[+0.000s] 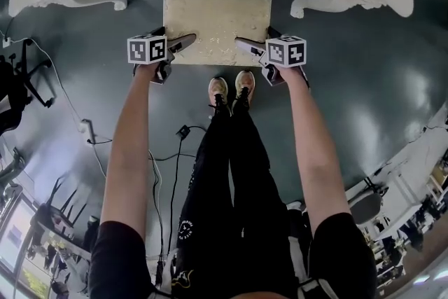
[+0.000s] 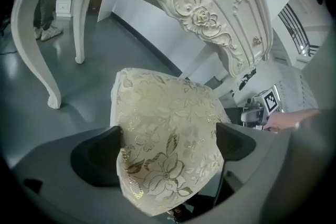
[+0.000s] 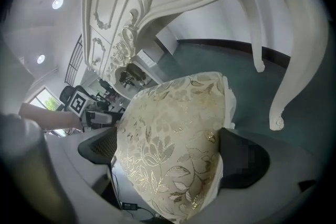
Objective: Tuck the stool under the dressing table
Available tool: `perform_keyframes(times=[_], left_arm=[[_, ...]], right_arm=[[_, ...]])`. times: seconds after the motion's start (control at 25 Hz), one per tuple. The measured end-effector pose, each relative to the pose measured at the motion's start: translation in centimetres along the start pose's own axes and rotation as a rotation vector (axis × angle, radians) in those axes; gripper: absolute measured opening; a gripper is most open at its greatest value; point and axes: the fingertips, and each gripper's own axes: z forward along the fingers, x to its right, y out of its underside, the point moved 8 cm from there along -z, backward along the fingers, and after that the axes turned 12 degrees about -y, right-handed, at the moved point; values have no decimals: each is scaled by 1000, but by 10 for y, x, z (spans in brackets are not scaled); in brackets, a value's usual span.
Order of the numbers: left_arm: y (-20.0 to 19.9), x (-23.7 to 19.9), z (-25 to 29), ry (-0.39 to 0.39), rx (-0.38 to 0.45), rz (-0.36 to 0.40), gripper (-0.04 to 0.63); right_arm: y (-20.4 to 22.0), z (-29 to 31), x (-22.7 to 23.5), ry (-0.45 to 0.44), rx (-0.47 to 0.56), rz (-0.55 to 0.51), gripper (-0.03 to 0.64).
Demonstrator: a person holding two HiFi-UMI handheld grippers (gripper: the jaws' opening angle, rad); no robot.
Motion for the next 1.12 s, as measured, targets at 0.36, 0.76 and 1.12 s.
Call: perform_keyframes(times=[0.36,0.76,1.12], left_arm=[[-57,-25,18,-40,5,23,548],[-97,-38,32,-44,-25,110,546],[0,-21,-2,-44,-57,59,546]], right_arm=[[-60,28,15,-12,5,-27,603],[-92,33,29,-6,45,-27,602],[14,15,-5,55,-60,72,601]])
